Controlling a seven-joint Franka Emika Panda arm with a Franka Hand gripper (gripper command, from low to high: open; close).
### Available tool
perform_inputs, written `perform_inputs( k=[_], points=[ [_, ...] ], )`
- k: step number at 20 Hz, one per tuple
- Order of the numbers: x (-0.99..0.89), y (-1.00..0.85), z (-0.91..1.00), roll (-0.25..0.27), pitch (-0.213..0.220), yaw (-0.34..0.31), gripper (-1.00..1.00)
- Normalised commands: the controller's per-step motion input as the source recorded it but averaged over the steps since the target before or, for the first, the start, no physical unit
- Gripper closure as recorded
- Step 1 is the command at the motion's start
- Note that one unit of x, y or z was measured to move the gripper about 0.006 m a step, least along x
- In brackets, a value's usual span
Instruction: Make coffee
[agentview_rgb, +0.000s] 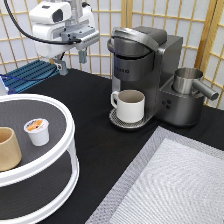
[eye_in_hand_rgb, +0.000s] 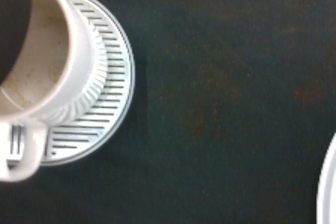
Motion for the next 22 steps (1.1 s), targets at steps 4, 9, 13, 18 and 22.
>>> perform_inputs(
  k=[4,9,13,18,22],
  points=[
    [0.89,-0.14,0.97,0.111,0.164,0.0,-1.0],
    [0.88,-0.07,0.8,0.161,0.182,0.0,-1.0],
    [0.83,-0.01,0.57,0.225,0.205,0.0,-1.0],
    [0.71,-0.11,0.2,0.267,0.186,-0.01,-1.0],
    [0.55,-0.17,0.0,0.189,0.096,-0.051,-1.0]
  ],
)
